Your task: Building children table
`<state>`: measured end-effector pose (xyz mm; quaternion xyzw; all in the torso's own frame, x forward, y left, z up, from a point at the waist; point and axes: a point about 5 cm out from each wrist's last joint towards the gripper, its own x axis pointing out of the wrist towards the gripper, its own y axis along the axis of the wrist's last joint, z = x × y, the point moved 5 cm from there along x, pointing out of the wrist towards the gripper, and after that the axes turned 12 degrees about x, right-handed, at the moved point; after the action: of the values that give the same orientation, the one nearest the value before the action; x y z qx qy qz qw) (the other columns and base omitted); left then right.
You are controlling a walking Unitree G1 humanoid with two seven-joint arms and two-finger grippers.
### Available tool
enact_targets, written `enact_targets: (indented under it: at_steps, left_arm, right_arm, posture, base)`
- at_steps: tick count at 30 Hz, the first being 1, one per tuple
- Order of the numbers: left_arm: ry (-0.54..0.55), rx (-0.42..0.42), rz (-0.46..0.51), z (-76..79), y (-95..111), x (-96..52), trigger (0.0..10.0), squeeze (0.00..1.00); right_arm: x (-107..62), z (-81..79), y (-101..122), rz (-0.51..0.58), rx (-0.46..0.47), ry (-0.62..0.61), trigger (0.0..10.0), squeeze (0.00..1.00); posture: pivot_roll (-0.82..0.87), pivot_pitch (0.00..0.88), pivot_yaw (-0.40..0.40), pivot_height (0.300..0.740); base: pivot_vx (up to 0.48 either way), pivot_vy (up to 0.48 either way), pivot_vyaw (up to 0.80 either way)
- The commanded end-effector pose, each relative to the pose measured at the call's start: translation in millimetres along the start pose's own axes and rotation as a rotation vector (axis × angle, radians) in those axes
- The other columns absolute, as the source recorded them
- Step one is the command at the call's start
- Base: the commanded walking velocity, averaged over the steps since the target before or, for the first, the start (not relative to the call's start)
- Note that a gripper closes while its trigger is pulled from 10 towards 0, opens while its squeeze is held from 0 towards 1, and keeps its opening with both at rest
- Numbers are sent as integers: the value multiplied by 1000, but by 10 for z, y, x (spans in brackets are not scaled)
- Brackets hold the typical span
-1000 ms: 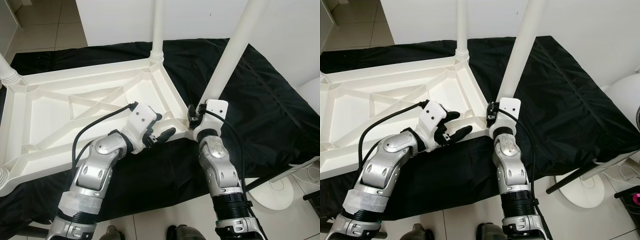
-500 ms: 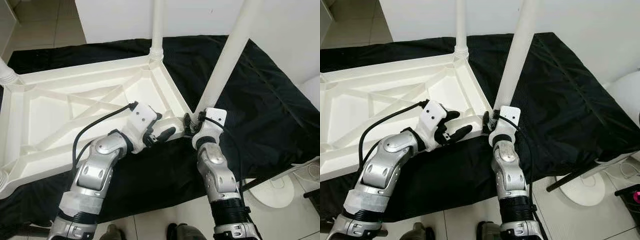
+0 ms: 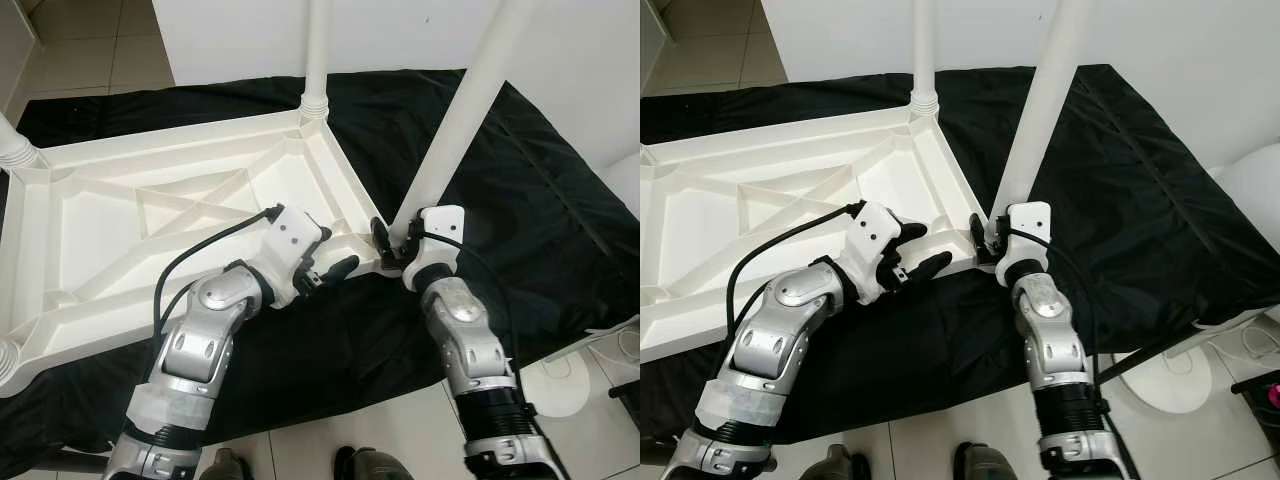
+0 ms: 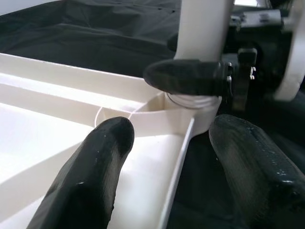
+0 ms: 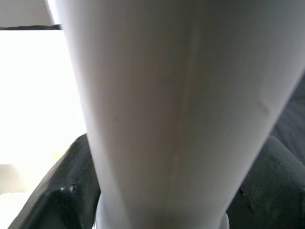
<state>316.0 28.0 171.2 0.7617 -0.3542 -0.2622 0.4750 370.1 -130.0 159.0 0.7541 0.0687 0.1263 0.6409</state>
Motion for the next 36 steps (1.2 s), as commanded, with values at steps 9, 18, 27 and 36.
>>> enact_targets:
  at_steps: [9,18,27,36]
  left_arm:
    - [25,12,-13,141,10,29,10000,0]
    - [28,9,-15,142,18,34,10000,0]
    - [37,5,-18,131,27,24,10000,0]
    - [45,-3,-17,109,35,19,10000,0]
  right_arm:
    - [18,56,38,-37,-65,180,10000,0]
    - [80,58,142,-40,-124,320,10000,0]
    - [100,74,182,-67,-188,434,10000,0]
    - [81,118,78,-129,-198,488,0,0]
  posture:
    - [-66,102,-4,740]
    - [-66,105,-4,740]
    - [-62,110,1,740]
    - [-61,113,2,740]
  base:
    - [0,0,0]
    - [0,0,0]
    - [0,0,0]
    - [0,0,0]
